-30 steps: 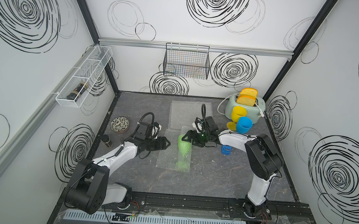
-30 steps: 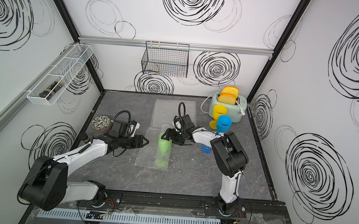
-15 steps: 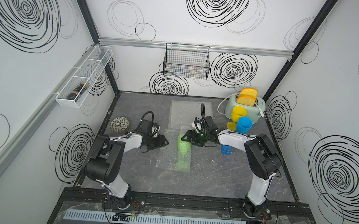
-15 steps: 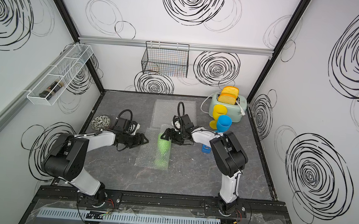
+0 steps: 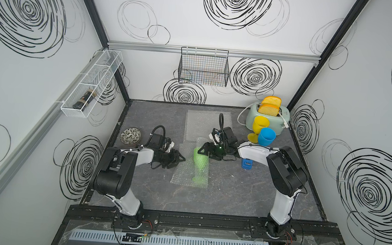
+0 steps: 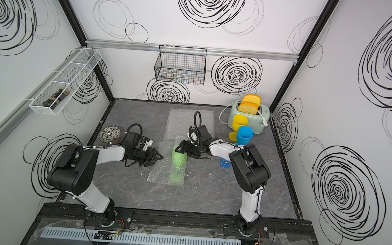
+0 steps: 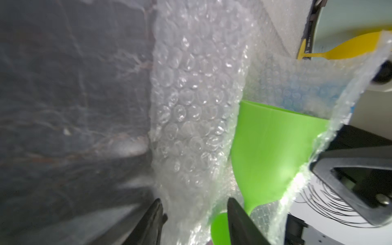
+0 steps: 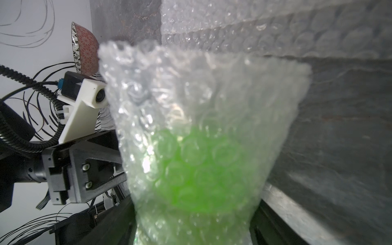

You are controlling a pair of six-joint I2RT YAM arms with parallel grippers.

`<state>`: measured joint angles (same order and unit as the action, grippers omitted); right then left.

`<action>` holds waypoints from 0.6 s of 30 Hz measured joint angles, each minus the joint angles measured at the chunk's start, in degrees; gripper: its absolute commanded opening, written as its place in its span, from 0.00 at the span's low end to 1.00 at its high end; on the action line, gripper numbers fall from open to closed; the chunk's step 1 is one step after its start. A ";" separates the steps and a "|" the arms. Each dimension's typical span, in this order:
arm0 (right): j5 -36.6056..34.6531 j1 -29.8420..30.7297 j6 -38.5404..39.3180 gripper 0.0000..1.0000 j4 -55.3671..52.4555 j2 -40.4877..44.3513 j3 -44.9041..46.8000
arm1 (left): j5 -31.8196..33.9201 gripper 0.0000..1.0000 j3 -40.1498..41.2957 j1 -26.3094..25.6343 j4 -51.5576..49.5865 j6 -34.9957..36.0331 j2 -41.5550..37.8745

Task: Wrap wine glasses in bubble wrap
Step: Wrap the wine glass in bubble wrap.

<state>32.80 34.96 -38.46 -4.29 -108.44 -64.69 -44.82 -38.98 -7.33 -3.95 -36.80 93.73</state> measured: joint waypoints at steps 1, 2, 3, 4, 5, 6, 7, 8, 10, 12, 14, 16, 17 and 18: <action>0.00 0.04 0.00 0.81 0.04 0.00 0.00 | -1.03 0.60 0.48 -0.11 0.68 -0.83 -0.52; 0.00 0.07 -0.02 0.81 0.09 0.00 0.00 | -1.75 0.61 0.81 -0.24 1.18 -1.29 -0.90; 0.00 0.09 -0.02 0.80 0.09 0.00 0.00 | -2.58 0.61 1.14 -0.39 1.53 -2.03 -1.33; 0.02 0.11 -0.02 0.80 0.09 0.00 0.00 | -3.17 0.60 1.18 -0.44 1.53 -2.51 -1.70; 0.02 0.13 -0.02 0.80 0.07 0.00 0.00 | -3.63 0.60 1.18 -0.44 1.68 -2.86 -2.03; 0.02 0.13 -0.02 0.80 0.07 0.00 0.00 | -4.09 0.60 1.18 -0.44 1.92 -3.21 -2.49; 0.00 0.15 0.00 0.80 0.09 0.00 0.00 | -4.33 0.58 1.18 -0.39 2.29 -3.56 -3.06; 0.00 0.17 0.00 0.80 0.09 0.00 0.00 | -4.44 0.56 1.18 -0.31 2.64 -3.80 -3.52; 0.00 0.20 -0.02 0.80 0.09 0.00 0.00 | -4.44 0.54 1.20 -0.09 3.45 -4.42 -4.33; 0.00 0.20 -0.02 0.80 0.07 0.00 0.00 | -4.17 0.51 1.16 0.15 4.02 -4.52 -4.83; 0.00 0.20 0.00 0.79 0.07 0.00 0.00 | -3.65 0.47 1.11 0.46 3.80 -4.26 -5.05; 0.00 0.20 -0.02 0.79 0.09 0.00 0.00 | -2.71 0.36 1.07 0.72 3.72 -3.69 -5.05; 0.00 0.20 -0.02 0.79 0.09 0.00 0.00 | -2.40 0.31 1.05 0.74 3.65 -3.61 -5.05; 0.02 0.20 -0.02 0.79 0.09 0.00 0.00 | -2.05 0.25 1.01 0.74 3.56 -3.32 -5.05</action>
<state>32.82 35.16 -38.48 -4.21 -108.44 -64.69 -46.87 -37.98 -6.59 -0.38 -40.12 88.68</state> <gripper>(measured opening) 0.796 0.331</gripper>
